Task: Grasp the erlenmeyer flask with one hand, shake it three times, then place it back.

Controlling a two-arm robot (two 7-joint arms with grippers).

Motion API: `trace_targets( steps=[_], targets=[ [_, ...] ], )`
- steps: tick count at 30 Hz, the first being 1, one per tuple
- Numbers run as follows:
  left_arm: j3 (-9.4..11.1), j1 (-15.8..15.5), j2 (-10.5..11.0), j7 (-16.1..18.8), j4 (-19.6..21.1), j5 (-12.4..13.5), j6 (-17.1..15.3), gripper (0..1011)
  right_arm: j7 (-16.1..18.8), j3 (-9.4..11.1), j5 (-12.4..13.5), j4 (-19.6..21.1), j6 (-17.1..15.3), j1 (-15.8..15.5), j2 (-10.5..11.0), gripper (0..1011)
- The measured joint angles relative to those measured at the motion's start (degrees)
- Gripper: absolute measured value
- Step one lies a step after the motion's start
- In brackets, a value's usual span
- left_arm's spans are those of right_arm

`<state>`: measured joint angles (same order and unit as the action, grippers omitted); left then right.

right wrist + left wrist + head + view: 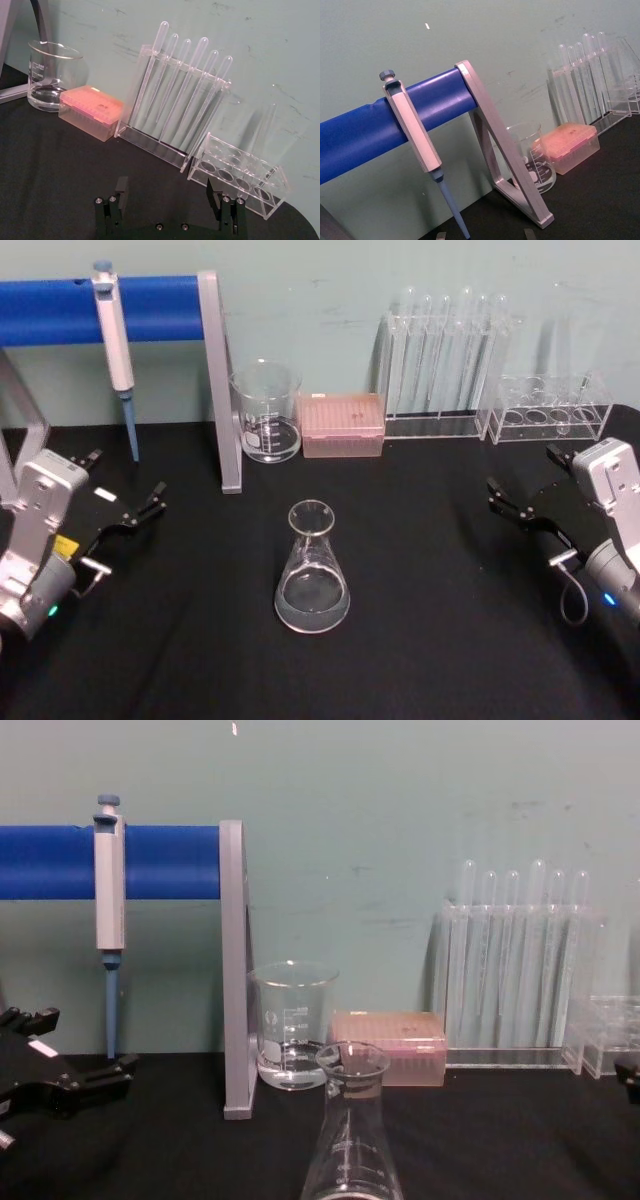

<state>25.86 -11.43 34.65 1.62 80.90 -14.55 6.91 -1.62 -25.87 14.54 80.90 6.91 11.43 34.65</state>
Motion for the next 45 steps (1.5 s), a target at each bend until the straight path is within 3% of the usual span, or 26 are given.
trace_targets(
  steps=[25,34,45],
  targets=[
    [0.0,0.0,0.0,0.0,0.0,0.0,0.0,1001,0.25,0.21,0.01,0.0,0.0,-0.03,0.02,1000],
    [0.0,0.0,0.0,0.0,0.0,0.0,0.0,1001,5.58,2.7,3.32,0.26,1.31,-1.46,0.82,1000],
    [0.0,0.0,0.0,0.0,0.0,0.0,0.0,1001,14.21,5.91,9.68,5.2,1.62,-5.37,3.24,1000]
  ],
)
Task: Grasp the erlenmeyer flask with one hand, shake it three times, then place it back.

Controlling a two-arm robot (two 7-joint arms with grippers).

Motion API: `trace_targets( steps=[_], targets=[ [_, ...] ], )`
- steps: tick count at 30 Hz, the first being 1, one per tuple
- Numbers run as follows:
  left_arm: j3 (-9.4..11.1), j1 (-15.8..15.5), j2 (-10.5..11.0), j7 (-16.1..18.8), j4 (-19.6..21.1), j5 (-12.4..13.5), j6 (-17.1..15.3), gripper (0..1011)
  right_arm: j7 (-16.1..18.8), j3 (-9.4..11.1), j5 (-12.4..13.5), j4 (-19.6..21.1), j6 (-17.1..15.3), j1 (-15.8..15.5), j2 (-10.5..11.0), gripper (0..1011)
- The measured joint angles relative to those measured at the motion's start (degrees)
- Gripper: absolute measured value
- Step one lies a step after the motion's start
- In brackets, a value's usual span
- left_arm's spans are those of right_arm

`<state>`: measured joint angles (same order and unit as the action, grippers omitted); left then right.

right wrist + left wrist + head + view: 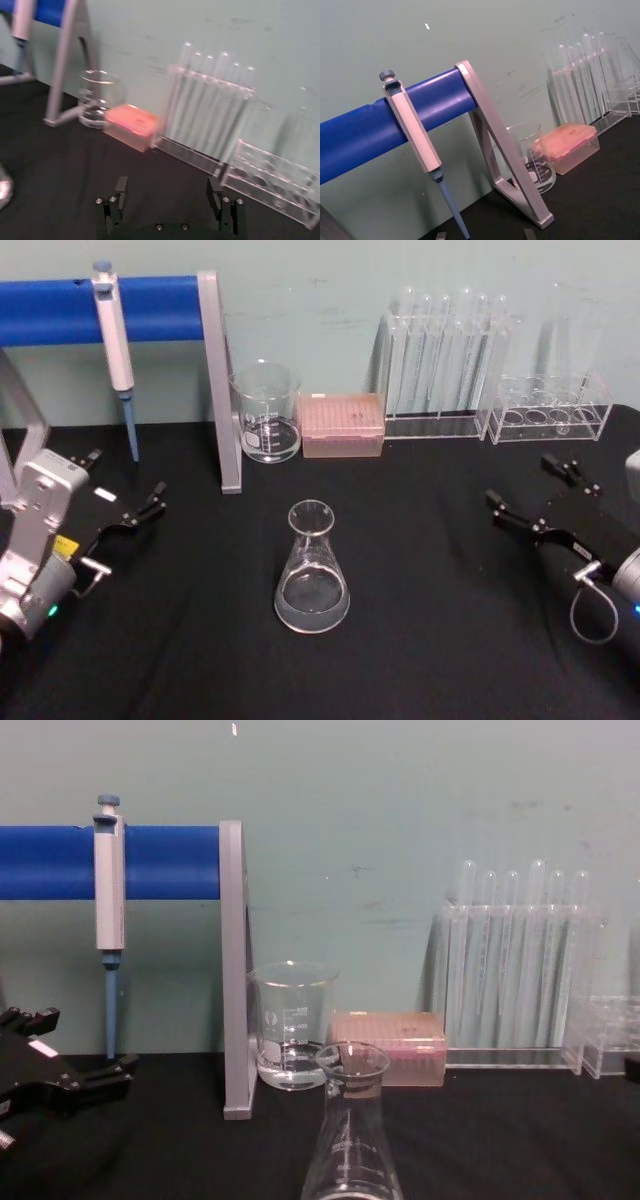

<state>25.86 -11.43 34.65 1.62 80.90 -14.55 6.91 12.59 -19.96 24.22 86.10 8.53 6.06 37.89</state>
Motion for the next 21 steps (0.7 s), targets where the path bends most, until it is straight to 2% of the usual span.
trace_targets(
  steps=[3,8,9,12,21],
  targets=[
    [0.0,0.0,0.0,0.0,0.0,0.0,0.0,1001,2.27,0.15,1.05,0.84,0.07,-0.44,0.33,1000],
    [0.0,0.0,0.0,0.0,0.0,0.0,0.0,1001,8.43,-0.46,2.99,2.0,0.4,-0.28,0.36,1000],
    [0.0,0.0,0.0,0.0,0.0,0.0,0.0,1001,8.43,-0.46,2.99,2.0,0.4,-0.28,0.36,1000],
    [0.0,0.0,0.0,0.0,0.0,0.0,0.0,1001,12.15,-1.36,3.75,2.02,0.55,0.53,-0.22,1000],
    [0.0,0.0,0.0,0.0,0.0,0.0,0.0,1001,20.09,-3.67,4.85,0.18,0.43,3.48,-2.39,1000]
  ],
)
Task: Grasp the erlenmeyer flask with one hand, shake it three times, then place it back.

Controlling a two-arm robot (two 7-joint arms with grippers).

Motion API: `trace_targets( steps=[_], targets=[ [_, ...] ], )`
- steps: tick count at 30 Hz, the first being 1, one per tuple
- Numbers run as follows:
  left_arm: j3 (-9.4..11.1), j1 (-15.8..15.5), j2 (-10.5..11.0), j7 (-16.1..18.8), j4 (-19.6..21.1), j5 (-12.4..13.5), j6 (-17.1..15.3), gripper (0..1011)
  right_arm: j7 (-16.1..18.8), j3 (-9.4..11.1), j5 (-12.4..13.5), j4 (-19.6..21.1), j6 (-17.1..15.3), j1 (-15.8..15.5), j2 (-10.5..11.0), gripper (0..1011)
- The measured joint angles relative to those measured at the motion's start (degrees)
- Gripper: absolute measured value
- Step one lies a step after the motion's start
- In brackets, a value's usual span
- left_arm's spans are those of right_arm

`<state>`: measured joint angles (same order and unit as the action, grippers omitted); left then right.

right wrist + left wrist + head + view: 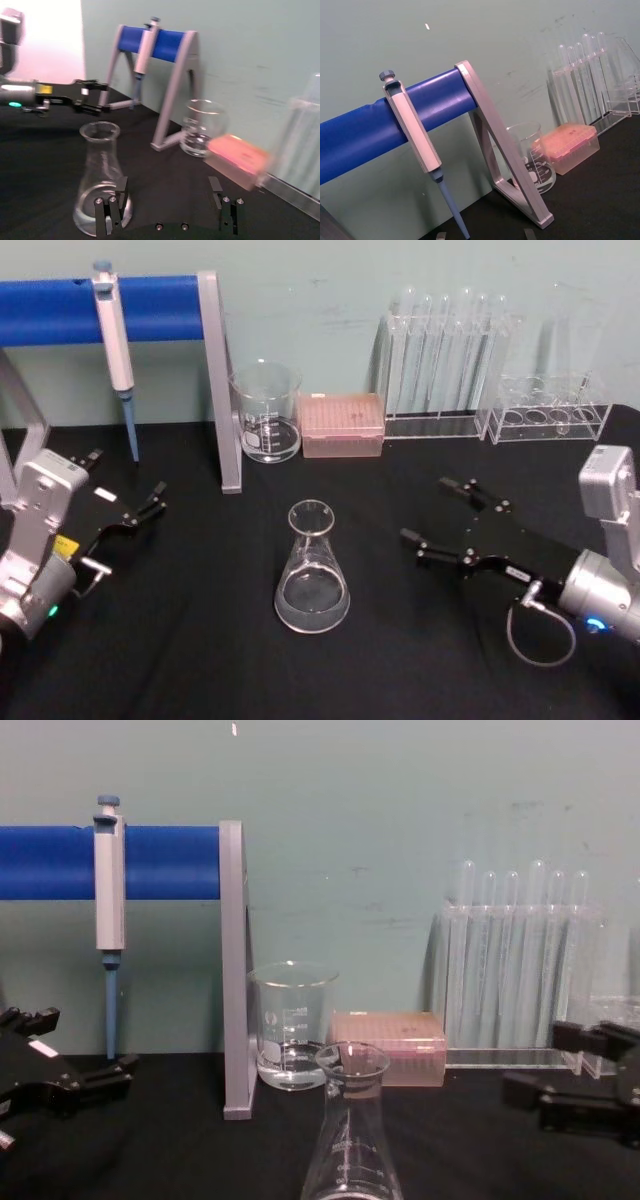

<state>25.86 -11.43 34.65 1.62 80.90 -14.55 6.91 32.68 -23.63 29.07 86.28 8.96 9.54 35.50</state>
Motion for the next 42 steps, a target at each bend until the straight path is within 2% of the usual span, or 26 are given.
trace_targets(
  steps=[8,17,30,42],
  targets=[
    [0.0,0.0,0.0,0.0,0.0,0.0,0.0,1001,6.69,-2.21,0.67,-2.95,-0.58,3.35,-2.45,1000],
    [0.0,0.0,0.0,0.0,0.0,0.0,0.0,1001,11.91,-4.97,2.11,-6.2,-1.52,6.71,-4.32,1000],
    [0.0,0.0,0.0,0.0,0.0,0.0,0.0,1001,15.32,-8.39,3.08,-11.34,-1.89,11.3,-6.77,1000],
    [0.0,0.0,0.0,0.0,0.0,0.0,0.0,1001,17.51,-10.71,3.28,-15.48,-1.58,14.74,-8.7,1000]
  ],
)
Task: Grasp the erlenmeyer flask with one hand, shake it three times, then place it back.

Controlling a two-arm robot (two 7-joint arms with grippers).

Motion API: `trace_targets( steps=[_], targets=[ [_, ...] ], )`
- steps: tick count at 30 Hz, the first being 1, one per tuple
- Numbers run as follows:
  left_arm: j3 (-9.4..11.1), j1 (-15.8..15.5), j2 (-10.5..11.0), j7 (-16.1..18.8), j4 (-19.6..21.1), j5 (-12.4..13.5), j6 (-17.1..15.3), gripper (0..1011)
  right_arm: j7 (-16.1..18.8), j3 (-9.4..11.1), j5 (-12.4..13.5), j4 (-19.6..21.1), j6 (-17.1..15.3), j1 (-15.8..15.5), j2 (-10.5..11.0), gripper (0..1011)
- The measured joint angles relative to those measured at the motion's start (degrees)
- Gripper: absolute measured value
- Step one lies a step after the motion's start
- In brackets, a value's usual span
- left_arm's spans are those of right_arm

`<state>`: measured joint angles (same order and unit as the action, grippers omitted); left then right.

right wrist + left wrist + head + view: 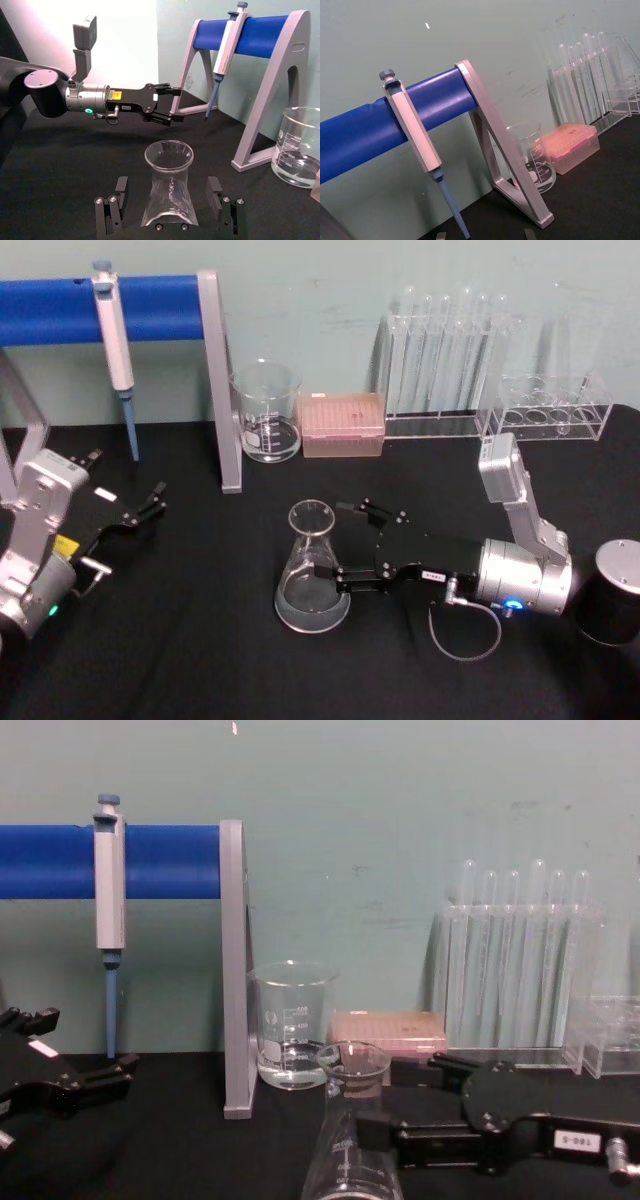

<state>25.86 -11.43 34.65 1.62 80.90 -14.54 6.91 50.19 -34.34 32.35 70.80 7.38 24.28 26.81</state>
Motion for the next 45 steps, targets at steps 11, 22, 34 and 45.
trace_targets(
  steps=[11,22,34,45],
  targets=[
    [0.0,0.0,0.0,0.0,0.0,0.0,0.0,1001,1.54,-1.57,-0.15,-3.76,0.97,3.01,-2.02,1000],
    [0.0,0.0,0.0,0.0,0.0,0.0,0.0,1001,2.52,-2.77,-0.66,-6.16,1.6,4.85,-3.46,1000],
    [0.0,0.0,0.0,0.0,0.0,0.0,0.0,1001,2.62,-3.32,-1.21,-6.91,1.98,5.37,-3.91,1000],
    [0.0,0.0,0.0,0.0,0.0,0.0,0.0,1001,0.73,-2.97,-2.09,-6.79,2.58,5.22,-4.08,1000]
  ],
)
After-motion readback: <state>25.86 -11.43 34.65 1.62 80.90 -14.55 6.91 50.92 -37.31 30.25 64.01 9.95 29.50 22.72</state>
